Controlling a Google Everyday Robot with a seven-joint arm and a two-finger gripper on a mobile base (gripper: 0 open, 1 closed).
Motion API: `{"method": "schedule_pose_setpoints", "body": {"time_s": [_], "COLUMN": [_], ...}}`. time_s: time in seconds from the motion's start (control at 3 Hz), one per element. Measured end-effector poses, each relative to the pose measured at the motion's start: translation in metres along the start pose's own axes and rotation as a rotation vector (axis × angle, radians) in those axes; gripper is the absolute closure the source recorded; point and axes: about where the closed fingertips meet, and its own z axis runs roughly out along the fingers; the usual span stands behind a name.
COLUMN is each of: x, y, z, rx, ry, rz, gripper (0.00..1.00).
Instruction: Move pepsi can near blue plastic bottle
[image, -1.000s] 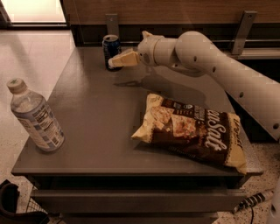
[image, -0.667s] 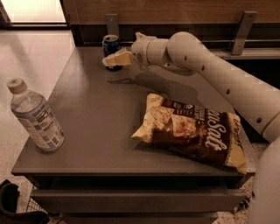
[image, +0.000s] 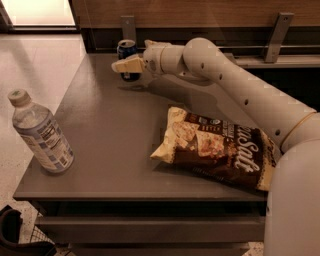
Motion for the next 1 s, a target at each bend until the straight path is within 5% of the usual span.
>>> {"method": "schedule_pose_setpoints", "body": {"time_s": [1.0], "x": [-0.0021], "y": [0.0077], "z": [0.0171], "rx": [-0.031], "ry": [-0.012], "rz": [0.005], "gripper": [0.93]}}
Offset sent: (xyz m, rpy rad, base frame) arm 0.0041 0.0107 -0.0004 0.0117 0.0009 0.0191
